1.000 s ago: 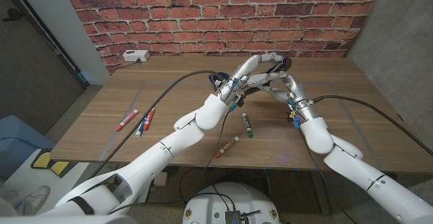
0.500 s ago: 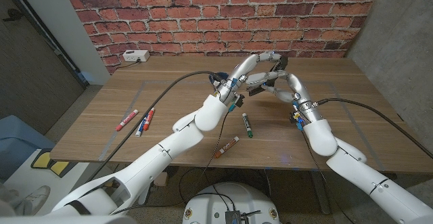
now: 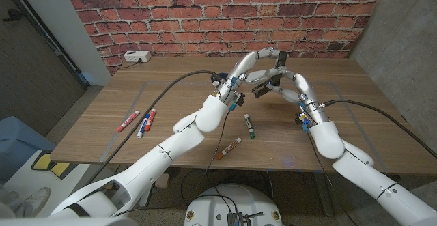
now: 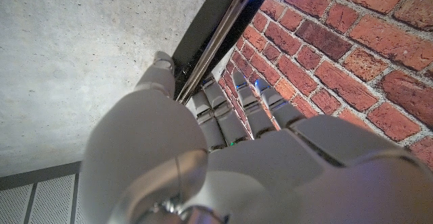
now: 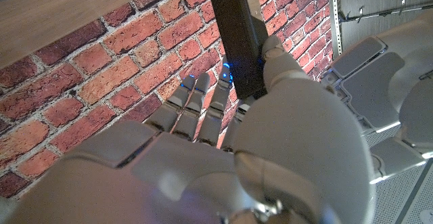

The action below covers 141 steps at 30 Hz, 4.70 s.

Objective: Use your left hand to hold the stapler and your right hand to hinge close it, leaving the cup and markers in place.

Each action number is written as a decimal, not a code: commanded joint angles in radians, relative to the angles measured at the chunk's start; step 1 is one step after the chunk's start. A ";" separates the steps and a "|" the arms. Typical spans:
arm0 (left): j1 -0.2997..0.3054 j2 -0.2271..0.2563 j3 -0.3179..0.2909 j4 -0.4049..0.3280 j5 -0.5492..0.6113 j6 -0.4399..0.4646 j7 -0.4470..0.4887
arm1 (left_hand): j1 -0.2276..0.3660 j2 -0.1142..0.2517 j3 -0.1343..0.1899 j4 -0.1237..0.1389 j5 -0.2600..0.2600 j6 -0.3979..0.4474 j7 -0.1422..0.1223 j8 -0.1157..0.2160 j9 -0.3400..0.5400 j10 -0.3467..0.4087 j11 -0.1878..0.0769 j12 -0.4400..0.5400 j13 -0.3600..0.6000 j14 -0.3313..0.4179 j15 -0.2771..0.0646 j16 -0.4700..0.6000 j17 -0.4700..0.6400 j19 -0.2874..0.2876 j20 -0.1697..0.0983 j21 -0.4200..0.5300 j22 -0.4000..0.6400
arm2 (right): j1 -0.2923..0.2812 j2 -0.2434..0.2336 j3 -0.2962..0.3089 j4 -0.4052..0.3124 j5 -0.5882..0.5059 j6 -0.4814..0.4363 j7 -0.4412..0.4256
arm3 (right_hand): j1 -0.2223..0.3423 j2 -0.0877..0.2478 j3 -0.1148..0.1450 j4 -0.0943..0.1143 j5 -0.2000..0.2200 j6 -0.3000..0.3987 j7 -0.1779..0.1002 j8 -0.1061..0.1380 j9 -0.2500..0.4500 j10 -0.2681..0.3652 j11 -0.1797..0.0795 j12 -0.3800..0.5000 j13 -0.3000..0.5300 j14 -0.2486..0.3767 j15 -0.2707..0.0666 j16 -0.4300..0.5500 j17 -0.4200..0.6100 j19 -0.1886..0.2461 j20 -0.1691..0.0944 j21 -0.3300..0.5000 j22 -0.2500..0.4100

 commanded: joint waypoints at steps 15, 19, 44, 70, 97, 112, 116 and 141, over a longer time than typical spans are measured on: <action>0.043 0.026 -0.027 -0.040 -0.001 0.035 0.030 | 0.111 0.067 0.127 0.071 0.001 0.020 -0.002 0.011 0.003 0.021 -0.002 0.005 0.056 0.016 -0.172 0.009 0.005 0.010 -0.003 0.003 0.004 | -0.041 0.025 0.045 -0.024 0.052 0.029 0.016 | 0.098 0.101 0.014 0.019 0.006 0.007 -0.002 0.007 0.006 0.115 -0.109 0.025 0.006 0.011 -0.191 -0.008 0.006 0.007 -0.007 0.003 0.003; 0.051 0.030 -0.032 -0.043 -0.008 0.047 0.033 | 0.117 0.064 0.123 0.063 0.000 0.011 -0.006 0.007 0.003 0.014 0.004 0.000 0.060 0.015 -0.172 0.012 0.008 0.012 -0.002 0.003 0.005 | -0.043 0.027 0.049 -0.033 0.046 0.033 0.019 | 0.098 0.102 0.014 0.020 0.006 0.007 -0.003 0.007 0.006 0.115 -0.111 0.026 0.006 0.011 -0.191 -0.009 0.006 0.007 -0.007 0.003 0.003; 0.088 0.051 -0.052 -0.058 -0.026 0.043 0.060 | 0.119 0.069 0.120 0.061 0.000 0.018 -0.006 0.007 0.005 0.024 -0.005 -0.003 0.073 0.014 -0.167 0.018 0.012 0.013 0.003 0.003 0.005 | -0.072 0.066 0.081 -0.057 0.147 0.111 0.086 | 0.099 0.101 0.012 0.020 0.006 0.005 -0.002 0.007 0.007 0.112 -0.113 0.028 0.005 0.021 -0.190 -0.012 0.014 0.022 0.014 0.010 0.004; 0.115 0.059 -0.082 -0.053 -0.061 0.034 0.068 | 0.128 0.065 0.115 0.051 0.001 0.042 0.007 0.016 0.007 0.051 -0.003 0.000 0.089 0.033 -0.170 0.032 0.015 0.022 -0.004 0.005 0.005 | -0.062 0.111 0.081 -0.037 0.293 0.147 0.167 | 0.098 0.101 0.009 0.021 0.006 0.006 -0.003 0.007 0.008 0.116 -0.111 0.030 0.000 0.026 -0.190 -0.017 0.017 0.019 0.004 0.009 0.005; 0.175 0.079 -0.111 -0.087 -0.084 0.066 0.090 | 0.074 0.032 0.073 0.067 -0.005 0.004 0.010 -0.003 0.009 0.019 0.004 -0.025 0.104 0.015 -0.161 0.022 0.008 0.017 -0.011 0.002 0.005 | -0.078 0.135 0.094 -0.052 0.327 0.150 0.174 | 0.100 0.102 0.009 0.021 0.006 0.005 -0.001 0.008 0.009 0.111 -0.112 0.033 0.004 0.033 -0.191 -0.022 0.022 0.017 -0.001 0.009 0.005; 0.194 0.080 -0.125 -0.085 -0.096 0.040 0.107 | -0.046 -0.058 -0.053 0.062 0.004 -0.179 -0.010 -0.092 0.002 -0.192 0.016 -0.130 0.110 -0.060 -0.149 -0.020 -0.001 0.014 -0.017 0.001 0.007 | -0.080 0.139 0.100 -0.053 0.351 0.151 0.184 | 0.102 0.102 0.009 0.020 0.006 0.006 -0.002 0.008 0.010 0.112 -0.113 0.034 0.002 0.039 -0.191 -0.021 0.030 0.017 0.000 0.010 0.005; 0.201 0.077 -0.131 -0.085 -0.126 0.038 0.101 | -0.069 -0.062 -0.078 0.058 0.004 -0.338 -0.010 -0.118 -0.001 -0.309 0.027 -0.165 0.110 -0.095 -0.129 -0.026 0.000 0.008 0.001 0.002 0.009 | -0.080 0.139 0.102 -0.051 0.359 0.154 0.189 | 0.102 0.102 0.009 0.021 0.006 0.005 0.000 0.008 0.010 0.107 -0.114 0.033 0.004 0.040 -0.191 -0.021 0.032 0.016 0.000 0.010 0.005; 0.233 0.040 -0.147 -0.073 -0.306 0.024 0.049 | -0.152 -0.059 -0.115 0.080 0.001 -0.586 0.000 -0.117 -0.007 -0.471 0.056 -0.182 0.112 -0.103 -0.086 -0.019 0.006 0.016 0.107 0.013 0.017 | -0.078 0.151 0.121 -0.037 0.409 0.197 0.209 | 0.103 0.102 0.009 0.021 0.006 0.003 -0.003 0.008 0.011 0.109 -0.113 0.035 0.005 0.042 -0.191 -0.027 0.037 0.016 -0.001 0.011 0.006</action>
